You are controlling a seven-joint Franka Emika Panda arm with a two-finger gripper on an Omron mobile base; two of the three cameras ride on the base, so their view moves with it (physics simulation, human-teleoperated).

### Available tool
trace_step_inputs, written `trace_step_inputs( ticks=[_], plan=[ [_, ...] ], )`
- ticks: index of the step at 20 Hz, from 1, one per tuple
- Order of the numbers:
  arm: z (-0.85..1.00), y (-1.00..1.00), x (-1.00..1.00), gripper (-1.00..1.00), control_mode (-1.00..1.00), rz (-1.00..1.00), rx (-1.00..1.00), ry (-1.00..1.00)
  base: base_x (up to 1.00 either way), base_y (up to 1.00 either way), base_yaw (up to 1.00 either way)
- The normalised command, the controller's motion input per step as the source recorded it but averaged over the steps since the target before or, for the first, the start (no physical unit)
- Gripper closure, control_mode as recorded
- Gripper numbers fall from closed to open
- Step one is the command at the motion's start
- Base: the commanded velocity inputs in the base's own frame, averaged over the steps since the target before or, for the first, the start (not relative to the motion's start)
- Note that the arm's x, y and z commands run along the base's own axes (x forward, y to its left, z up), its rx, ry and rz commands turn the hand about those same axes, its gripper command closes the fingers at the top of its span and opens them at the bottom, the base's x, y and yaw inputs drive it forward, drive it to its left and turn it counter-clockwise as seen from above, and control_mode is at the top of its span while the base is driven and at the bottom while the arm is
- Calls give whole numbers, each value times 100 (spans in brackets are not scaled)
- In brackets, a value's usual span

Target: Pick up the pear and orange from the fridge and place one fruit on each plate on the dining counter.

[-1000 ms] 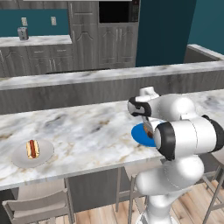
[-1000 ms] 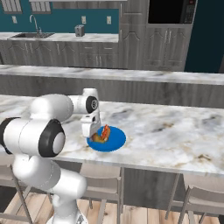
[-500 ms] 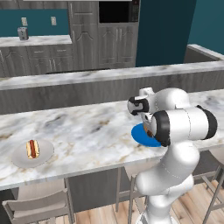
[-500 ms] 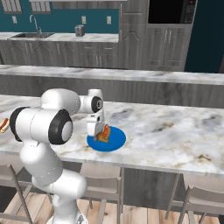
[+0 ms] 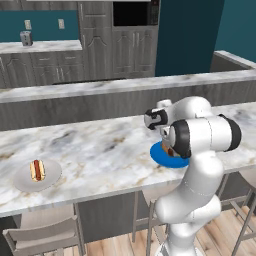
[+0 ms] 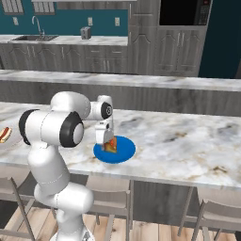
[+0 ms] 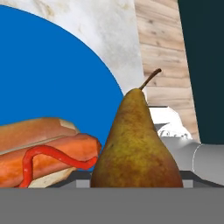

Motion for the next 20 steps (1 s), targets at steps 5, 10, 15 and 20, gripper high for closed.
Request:
trace_step_inputs(
  ticks=[5, 10, 15, 20],
  plan=[
    [-24, 0, 1, 100, -100, 0, 0, 1, 0, 0, 0],
    [-36, 0, 0, 100, -100, 0, 0, 3, 0, 0, 0],
    [-37, 0, 0, 100, -100, 0, 0, 5, 0, 0, 0],
    [-53, 0, 0, 100, -100, 0, 0, 3, 0, 0, 0]
  ],
)
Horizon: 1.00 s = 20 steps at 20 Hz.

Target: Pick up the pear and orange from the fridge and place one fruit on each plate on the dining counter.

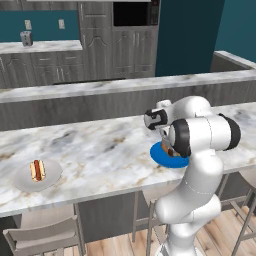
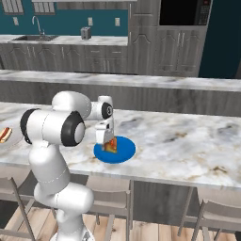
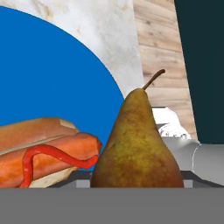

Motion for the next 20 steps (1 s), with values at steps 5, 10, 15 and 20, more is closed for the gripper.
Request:
trace_step_inputs(
  ticks=[5, 10, 15, 20],
  plan=[
    [-67, 0, 0, 100, -100, 0, 0, 2, 0, 0, 0],
    [-62, 0, 4, -100, -100, 0, 2, 6, 0, 0, 0],
    [-32, 0, 0, -100, -100, 2, 4, 0, 0, 0, 0],
    [-7, 0, -14, -100, -100, 6, 1, -5, 0, 0, 0]
  ],
)
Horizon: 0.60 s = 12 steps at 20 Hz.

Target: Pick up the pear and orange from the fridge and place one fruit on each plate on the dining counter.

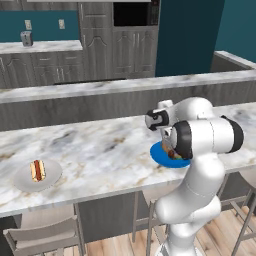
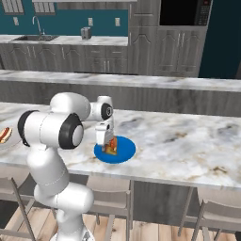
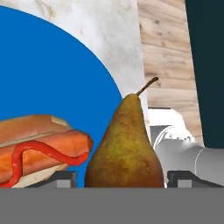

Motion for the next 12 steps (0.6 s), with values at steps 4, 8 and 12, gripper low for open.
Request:
trace_step_inputs(
  ticks=[4, 8, 12],
  plan=[
    [0, 1, -46, -100, -100, 8, 0, -20, 0, 0, 0],
    [24, 0, -70, -100, -100, 10, 0, -30, 0, 0, 0],
    [55, 5, -81, -100, -100, 17, 0, -37, 0, 0, 0]
  ],
)
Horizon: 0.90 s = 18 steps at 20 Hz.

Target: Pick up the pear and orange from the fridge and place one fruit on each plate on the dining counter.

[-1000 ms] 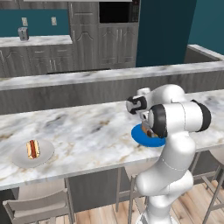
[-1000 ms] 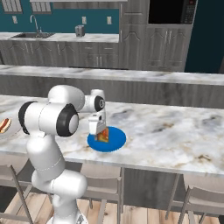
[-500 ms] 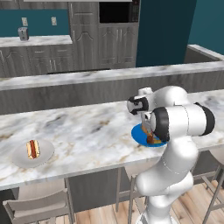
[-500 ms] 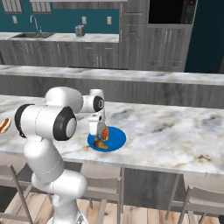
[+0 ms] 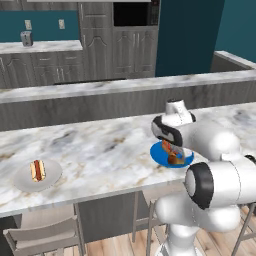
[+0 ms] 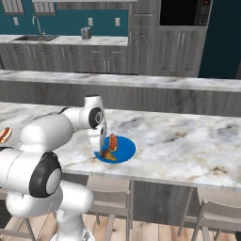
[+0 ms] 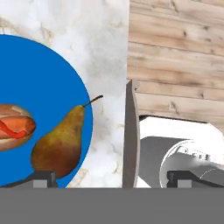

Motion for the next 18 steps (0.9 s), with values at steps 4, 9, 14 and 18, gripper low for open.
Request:
trace_step_inputs(
  ticks=[4, 9, 14, 18],
  plan=[
    [71, 26, -83, -100, -100, 24, -4, -32, 0, 0, 0],
    [70, 41, -79, -100, -100, 31, -9, -15, 0, 0, 0],
    [63, 43, -73, -100, -100, 39, -7, -5, 0, 0, 0],
    [56, 22, -61, -100, -100, 50, -7, -6, 0, 0, 0]
  ],
)
